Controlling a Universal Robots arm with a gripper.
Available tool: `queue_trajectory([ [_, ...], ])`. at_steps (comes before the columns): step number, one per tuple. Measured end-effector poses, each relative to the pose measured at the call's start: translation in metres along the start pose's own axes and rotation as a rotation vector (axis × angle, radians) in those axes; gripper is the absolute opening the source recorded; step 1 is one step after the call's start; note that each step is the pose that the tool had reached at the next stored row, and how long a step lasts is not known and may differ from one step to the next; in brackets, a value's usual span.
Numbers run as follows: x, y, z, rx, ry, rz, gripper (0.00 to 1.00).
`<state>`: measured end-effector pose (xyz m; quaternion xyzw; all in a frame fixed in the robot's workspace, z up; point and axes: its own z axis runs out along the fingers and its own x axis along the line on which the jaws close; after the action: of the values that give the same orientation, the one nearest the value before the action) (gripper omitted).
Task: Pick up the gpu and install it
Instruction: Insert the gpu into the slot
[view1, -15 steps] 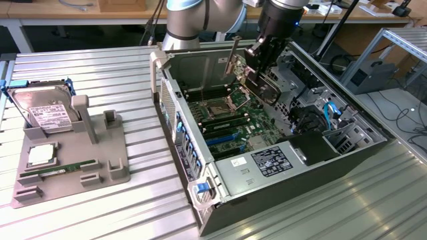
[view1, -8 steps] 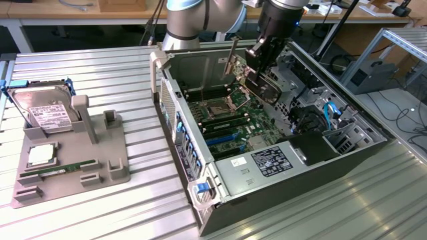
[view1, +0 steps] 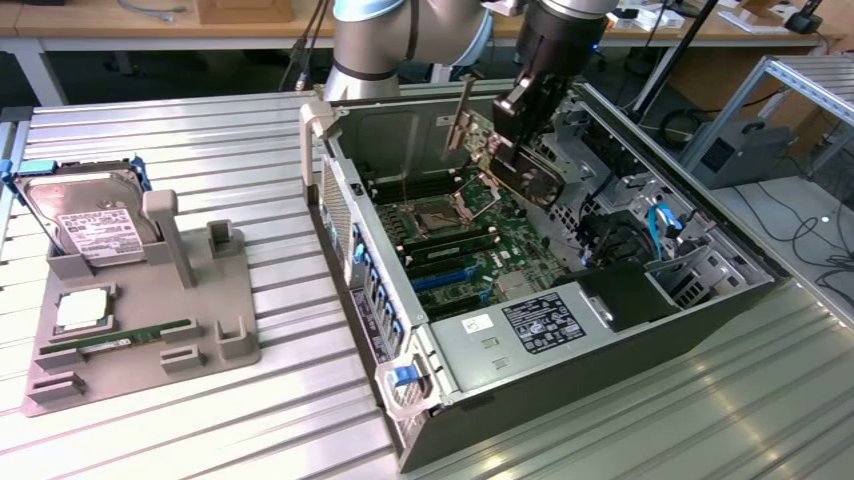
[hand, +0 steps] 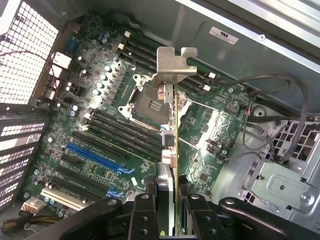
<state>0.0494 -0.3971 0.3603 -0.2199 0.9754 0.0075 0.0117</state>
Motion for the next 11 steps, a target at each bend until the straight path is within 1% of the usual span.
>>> queue_trajectory([
  [6, 0.0000, 0.0000, 0.0001, -0.0006, 0.0004, -0.033, 0.27],
  [11, 0.0000, 0.0000, 0.0002, -0.0013, 0.0010, -0.071, 0.27],
])
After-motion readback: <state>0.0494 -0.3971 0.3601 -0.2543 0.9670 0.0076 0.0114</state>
